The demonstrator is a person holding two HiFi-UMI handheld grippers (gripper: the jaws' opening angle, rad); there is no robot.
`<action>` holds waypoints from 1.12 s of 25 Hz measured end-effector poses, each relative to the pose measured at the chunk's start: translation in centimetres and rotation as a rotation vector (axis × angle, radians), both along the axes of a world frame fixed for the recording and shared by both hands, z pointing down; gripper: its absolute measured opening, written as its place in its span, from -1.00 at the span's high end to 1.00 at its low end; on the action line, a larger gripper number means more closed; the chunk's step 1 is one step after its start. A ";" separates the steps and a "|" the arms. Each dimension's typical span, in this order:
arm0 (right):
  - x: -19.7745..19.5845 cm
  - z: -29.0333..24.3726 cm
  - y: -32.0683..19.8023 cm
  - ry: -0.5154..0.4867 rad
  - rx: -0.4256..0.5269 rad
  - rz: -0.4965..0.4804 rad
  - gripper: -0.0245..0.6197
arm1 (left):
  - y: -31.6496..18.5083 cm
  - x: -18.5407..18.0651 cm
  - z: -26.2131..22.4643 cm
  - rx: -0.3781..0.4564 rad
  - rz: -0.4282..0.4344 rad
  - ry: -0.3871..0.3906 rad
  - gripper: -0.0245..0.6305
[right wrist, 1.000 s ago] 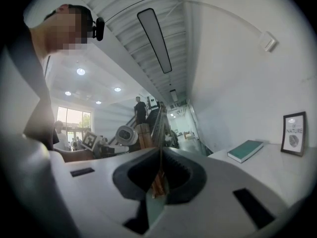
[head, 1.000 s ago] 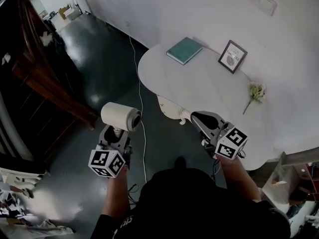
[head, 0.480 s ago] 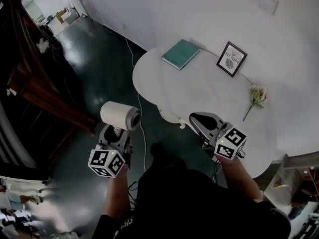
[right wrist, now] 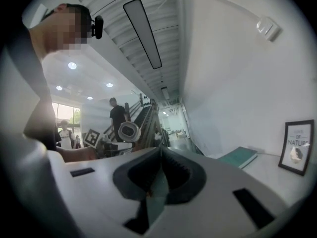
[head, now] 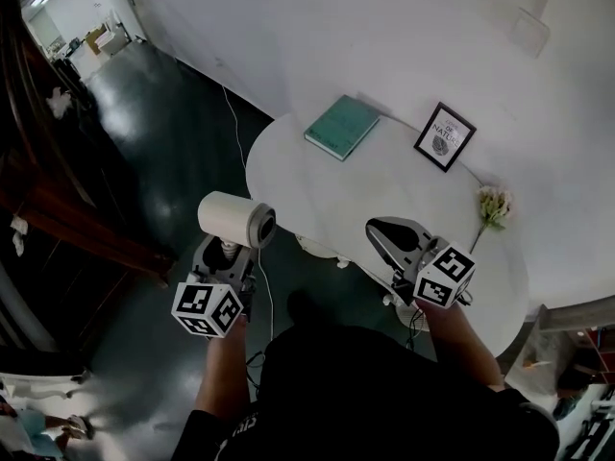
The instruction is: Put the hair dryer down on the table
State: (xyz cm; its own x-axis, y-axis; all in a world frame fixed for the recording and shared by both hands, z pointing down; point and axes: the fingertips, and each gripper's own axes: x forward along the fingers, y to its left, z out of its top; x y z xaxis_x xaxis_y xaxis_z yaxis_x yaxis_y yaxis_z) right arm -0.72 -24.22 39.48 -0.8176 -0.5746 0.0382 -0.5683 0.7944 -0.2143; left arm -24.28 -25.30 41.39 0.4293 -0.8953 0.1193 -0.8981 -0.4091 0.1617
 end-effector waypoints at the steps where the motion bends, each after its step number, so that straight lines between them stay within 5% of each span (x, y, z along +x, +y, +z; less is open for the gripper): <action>1: -0.7 -0.1 -1.1 0.003 0.000 0.003 0.87 | -1.2 -0.4 0.0 0.002 0.007 -0.007 0.22; 16: -8.5 0.7 -12.9 0.037 -0.056 0.075 0.88 | -15.2 -5.8 2.3 -0.065 0.110 0.024 0.22; 28: -1.6 1.9 -16.2 0.029 -0.098 0.153 0.88 | -19.4 1.3 4.9 -0.162 0.163 0.053 0.22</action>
State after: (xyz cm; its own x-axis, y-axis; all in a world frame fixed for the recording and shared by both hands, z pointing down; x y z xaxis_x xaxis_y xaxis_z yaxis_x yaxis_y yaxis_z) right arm -2.32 -40.38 41.34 -0.7188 -0.6844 0.1223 -0.6878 0.6744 -0.2685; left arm -22.99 -44.68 46.31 0.5759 -0.7847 0.2292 -0.8109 -0.5128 0.2820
